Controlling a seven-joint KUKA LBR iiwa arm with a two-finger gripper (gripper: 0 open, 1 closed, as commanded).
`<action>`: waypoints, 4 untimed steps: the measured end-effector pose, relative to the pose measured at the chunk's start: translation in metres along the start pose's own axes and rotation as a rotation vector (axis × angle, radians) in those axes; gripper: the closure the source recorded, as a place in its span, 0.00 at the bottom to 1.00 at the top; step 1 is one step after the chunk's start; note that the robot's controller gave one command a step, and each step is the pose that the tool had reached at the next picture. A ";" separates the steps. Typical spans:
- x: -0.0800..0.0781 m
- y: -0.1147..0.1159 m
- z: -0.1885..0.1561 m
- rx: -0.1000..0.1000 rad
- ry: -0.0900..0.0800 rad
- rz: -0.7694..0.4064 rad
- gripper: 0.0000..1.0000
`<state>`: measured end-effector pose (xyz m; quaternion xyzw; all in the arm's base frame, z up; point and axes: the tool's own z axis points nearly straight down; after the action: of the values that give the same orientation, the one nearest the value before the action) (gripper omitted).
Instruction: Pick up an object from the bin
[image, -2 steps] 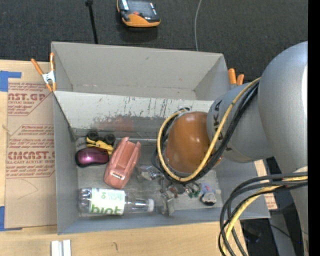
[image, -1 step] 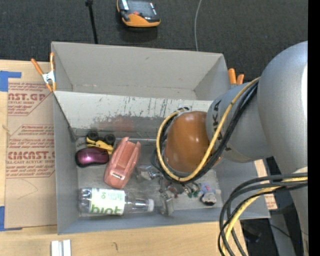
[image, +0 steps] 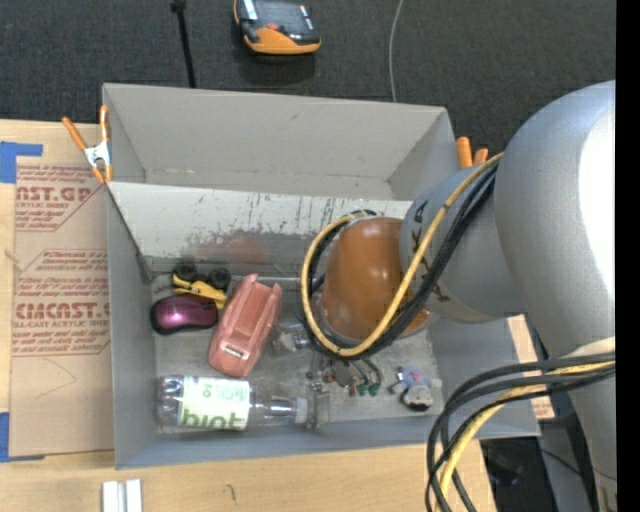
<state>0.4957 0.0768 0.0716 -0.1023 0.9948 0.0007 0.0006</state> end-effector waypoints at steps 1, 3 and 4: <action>0.003 0.017 0.002 0.001 0.002 -0.045 1.00; -0.029 -0.007 -0.124 0.001 -0.008 0.088 0.00; -0.028 -0.007 -0.120 0.001 -0.001 0.087 0.00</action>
Offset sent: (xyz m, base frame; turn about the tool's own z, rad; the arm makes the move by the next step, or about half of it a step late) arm 0.0000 0.0000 0.0000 0.0000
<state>0.5240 0.0754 0.1913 -0.0590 0.9983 0.0003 0.0013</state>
